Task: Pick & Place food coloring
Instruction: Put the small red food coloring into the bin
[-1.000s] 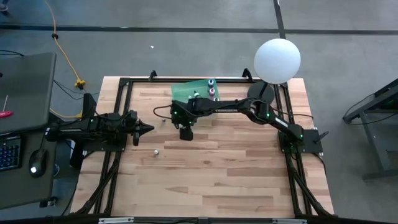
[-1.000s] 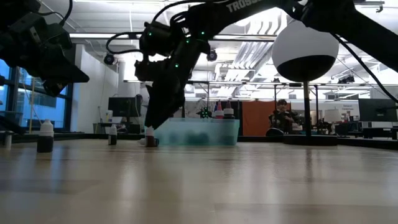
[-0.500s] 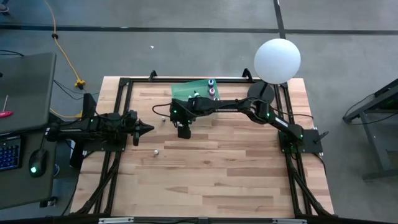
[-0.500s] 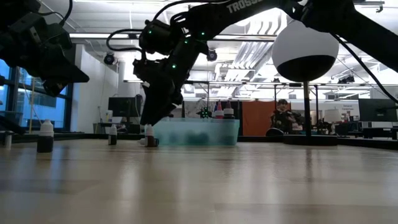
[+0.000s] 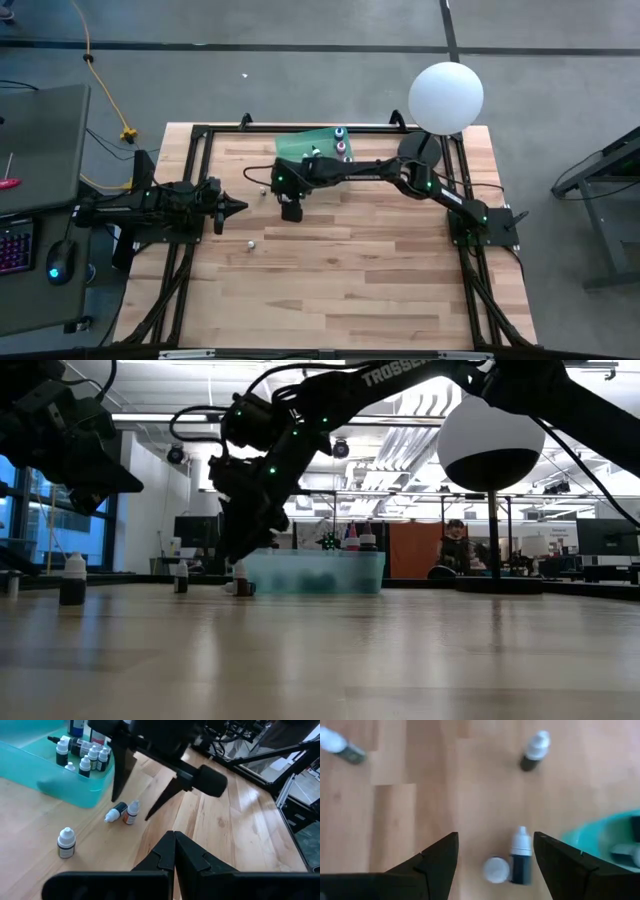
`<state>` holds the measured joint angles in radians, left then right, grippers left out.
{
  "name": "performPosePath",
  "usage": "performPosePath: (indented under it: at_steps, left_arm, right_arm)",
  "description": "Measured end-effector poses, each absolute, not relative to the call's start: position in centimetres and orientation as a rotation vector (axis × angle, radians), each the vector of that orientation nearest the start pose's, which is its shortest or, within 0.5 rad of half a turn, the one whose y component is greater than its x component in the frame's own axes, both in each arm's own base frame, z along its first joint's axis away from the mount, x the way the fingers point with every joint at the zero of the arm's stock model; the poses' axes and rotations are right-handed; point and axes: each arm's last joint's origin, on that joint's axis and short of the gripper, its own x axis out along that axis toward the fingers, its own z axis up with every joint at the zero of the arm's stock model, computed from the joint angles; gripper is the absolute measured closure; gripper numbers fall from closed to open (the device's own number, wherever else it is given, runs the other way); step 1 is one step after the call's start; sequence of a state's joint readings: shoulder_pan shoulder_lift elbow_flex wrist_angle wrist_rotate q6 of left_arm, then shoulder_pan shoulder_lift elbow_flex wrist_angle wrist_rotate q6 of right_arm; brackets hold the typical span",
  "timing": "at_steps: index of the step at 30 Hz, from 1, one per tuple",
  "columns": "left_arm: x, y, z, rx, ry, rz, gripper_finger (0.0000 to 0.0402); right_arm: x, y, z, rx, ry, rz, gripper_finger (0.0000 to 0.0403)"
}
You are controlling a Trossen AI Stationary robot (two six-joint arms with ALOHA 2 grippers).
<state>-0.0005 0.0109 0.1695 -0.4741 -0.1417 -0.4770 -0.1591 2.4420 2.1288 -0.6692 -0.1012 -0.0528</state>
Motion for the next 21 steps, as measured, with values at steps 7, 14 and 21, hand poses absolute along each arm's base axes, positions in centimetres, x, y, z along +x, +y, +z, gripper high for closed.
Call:
performPosePath:
  at_steps: [7, 14, 21]
  left_arm:
    - [8.0, 0.4, 17.4, -0.450, 0.275, 0.212, 0.0401]
    - [8.0, 0.4, 17.4, -0.450, 0.276, 0.212, 0.0401]
    - [8.0, 0.4, 17.4, -0.450, 0.276, 0.212, 0.0401]
  right_arm:
    - [52.0, -9.5, 17.5, 0.110, 0.961, -0.071, 0.0153]
    - [52.2, -9.5, 16.2, 0.125, 0.973, -0.050, 0.0153]
    - [52.5, -9.6, 15.9, 0.149, 0.955, -0.089, 0.0153]
